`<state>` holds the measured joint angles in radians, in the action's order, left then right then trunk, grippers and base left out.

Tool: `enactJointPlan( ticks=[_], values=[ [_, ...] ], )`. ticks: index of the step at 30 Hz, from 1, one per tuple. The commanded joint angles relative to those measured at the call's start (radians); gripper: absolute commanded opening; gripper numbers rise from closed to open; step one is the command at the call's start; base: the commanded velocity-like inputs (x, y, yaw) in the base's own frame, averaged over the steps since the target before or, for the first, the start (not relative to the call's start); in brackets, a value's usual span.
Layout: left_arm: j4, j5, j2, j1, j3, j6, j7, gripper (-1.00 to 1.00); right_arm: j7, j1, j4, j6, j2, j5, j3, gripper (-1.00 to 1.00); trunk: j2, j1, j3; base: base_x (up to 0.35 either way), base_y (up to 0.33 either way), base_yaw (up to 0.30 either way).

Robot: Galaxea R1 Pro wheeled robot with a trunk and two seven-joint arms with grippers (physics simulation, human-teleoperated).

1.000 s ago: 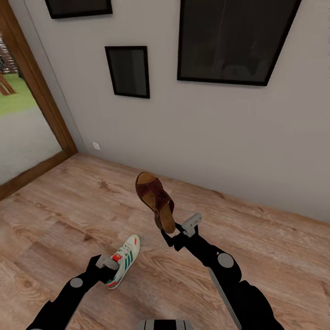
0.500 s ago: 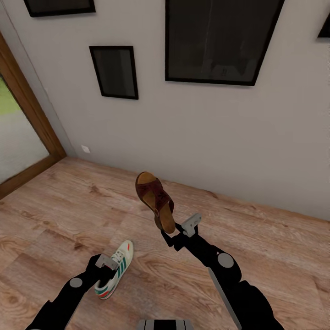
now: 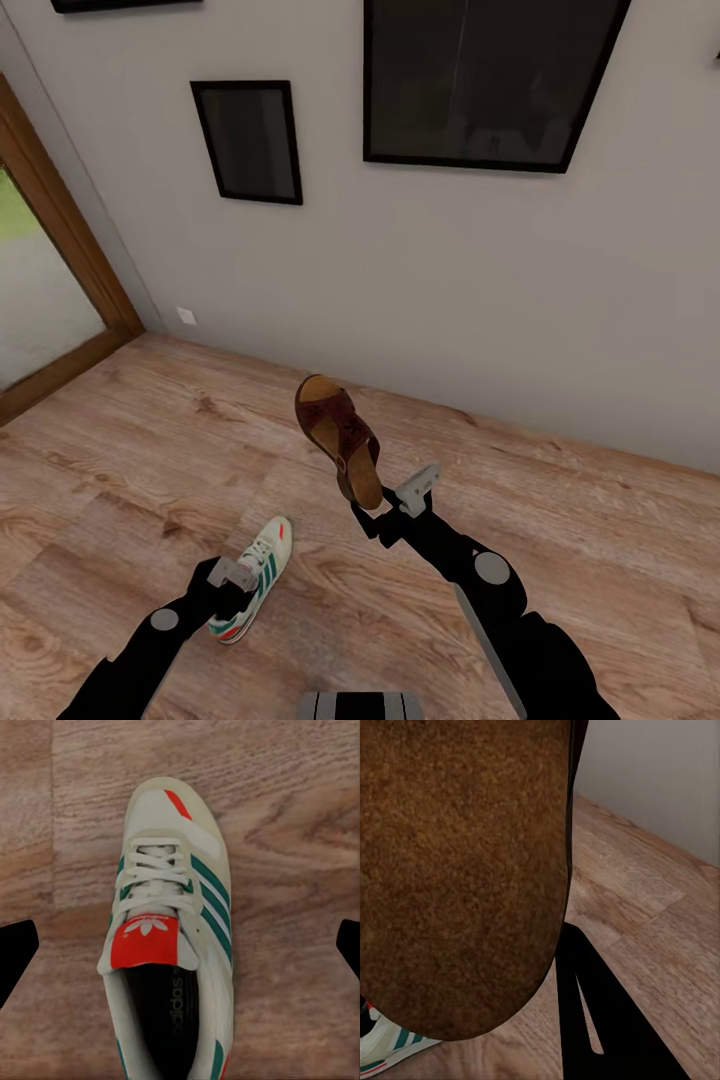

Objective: Pick up the two gym shoes and the two sandals from the corridor floor and place them onto the hallstand (shoe rack) in the corridor, making sure they are on the rack and not on the floor. Arrange them so the two gym shoes are next to each other and the two sandals are next to each other.

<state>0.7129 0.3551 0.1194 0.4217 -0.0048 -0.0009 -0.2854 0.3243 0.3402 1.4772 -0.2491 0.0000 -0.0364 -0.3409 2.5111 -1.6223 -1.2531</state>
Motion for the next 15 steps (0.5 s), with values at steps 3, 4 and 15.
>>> enactJointPlan(
  ticks=[3,4,15],
  values=[
    [0.0,0.008,0.001,0.0,-0.002,0.0,-0.003,1.0,0.002,0.0,0.002,-0.007,0.0,0.0,0.001,-1.0,0.0,0.0,-0.001,0.0,0.0,0.021],
    [0.0,0.008,0.001,0.0,-0.002,0.0,-0.003,1.0,0.002,0.0,0.002,-0.007,0.0,0.0,0.001,-1.0,0.0,0.0,-0.002,0.0,0.0,0.011],
    [-0.001,0.009,0.01,0.0,-0.001,-0.001,-0.008,1.0,0.002,0.0,0.002,-0.006,0.0,0.0,0.002,-1.0,0.001,0.0,-0.008,0.0,0.0,0.002]
  ],
)
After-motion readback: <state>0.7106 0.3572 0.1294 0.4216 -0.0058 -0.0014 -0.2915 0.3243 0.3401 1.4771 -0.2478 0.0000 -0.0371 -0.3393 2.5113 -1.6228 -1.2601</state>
